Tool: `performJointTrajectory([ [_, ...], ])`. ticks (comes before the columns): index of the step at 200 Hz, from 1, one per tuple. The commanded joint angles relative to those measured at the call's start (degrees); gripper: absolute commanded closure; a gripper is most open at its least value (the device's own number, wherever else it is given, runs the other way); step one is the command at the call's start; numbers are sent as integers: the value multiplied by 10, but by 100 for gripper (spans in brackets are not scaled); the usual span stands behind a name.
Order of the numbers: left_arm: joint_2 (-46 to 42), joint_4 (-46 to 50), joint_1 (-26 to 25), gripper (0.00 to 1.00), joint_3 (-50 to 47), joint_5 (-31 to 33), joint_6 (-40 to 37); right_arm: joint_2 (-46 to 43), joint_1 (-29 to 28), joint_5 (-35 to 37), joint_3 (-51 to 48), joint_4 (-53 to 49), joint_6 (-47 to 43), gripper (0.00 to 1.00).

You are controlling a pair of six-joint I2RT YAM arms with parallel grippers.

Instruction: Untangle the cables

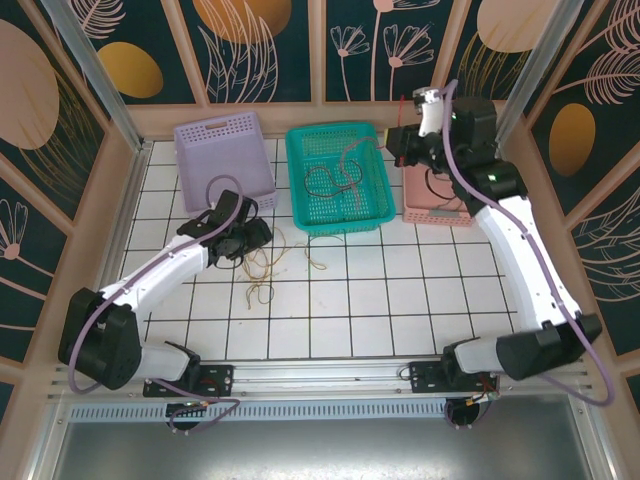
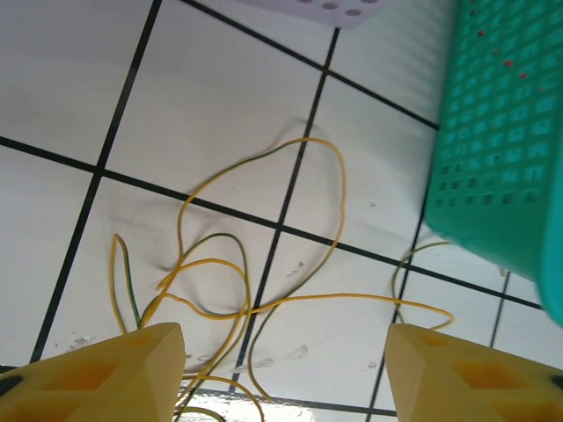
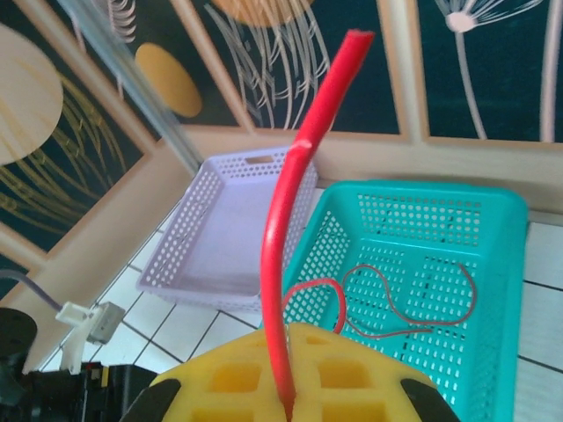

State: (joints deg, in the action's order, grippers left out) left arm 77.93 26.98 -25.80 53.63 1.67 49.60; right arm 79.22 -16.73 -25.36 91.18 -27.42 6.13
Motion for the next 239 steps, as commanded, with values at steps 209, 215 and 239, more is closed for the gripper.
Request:
performJointTrajectory([
  [209,-58,55,3,37,12,-27,42,565,45,-161,445,-186,54,65],
  [215,-61,56,3,36,10,-28,44,560,46,-143,446,-175,65,61],
  [239,-70,58,3,36,-6,-26,55,502,51,-89,399,-109,106,53],
])
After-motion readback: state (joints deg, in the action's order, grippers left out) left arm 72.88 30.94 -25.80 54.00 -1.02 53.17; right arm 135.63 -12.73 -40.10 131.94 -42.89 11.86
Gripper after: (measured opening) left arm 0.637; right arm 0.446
